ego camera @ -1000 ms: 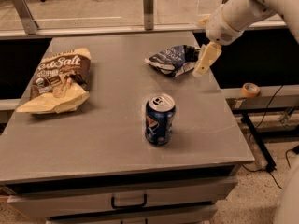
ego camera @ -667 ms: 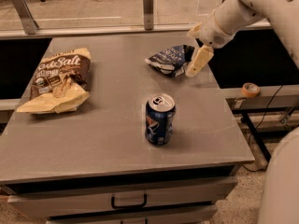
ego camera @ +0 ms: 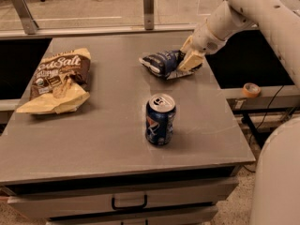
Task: Move blue chip bag near pepsi can
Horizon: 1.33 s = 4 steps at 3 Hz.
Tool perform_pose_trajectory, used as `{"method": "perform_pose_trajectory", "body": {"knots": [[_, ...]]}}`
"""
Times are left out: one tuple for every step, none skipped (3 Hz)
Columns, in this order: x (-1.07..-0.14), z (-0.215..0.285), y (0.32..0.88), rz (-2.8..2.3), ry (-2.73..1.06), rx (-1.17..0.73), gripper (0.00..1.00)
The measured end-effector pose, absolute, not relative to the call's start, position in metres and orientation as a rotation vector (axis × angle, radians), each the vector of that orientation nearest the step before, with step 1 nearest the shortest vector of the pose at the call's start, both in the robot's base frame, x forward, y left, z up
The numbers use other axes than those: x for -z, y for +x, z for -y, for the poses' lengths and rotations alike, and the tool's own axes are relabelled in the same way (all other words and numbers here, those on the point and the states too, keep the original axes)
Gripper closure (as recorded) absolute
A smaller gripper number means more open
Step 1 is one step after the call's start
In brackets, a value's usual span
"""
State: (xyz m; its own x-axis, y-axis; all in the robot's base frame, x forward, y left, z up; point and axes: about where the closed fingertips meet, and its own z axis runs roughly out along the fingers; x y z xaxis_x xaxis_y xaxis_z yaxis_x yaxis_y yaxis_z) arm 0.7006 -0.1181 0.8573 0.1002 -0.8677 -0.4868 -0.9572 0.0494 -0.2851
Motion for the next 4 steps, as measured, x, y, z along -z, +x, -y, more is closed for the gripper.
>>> {"method": "perform_pose_trajectory", "body": {"knots": [[-0.880,0.128,0.672,-1.726,-1.852,-0.269,0.88],[-0.906,0.149,0.609,-1.717,-1.840,-0.423,1.00],[-0.906,0.149,0.609,-1.717,-1.840,-0.423,1.00],[-0.893,0.137,0.605,-1.729,-1.815,-0.464,1.00]]}}
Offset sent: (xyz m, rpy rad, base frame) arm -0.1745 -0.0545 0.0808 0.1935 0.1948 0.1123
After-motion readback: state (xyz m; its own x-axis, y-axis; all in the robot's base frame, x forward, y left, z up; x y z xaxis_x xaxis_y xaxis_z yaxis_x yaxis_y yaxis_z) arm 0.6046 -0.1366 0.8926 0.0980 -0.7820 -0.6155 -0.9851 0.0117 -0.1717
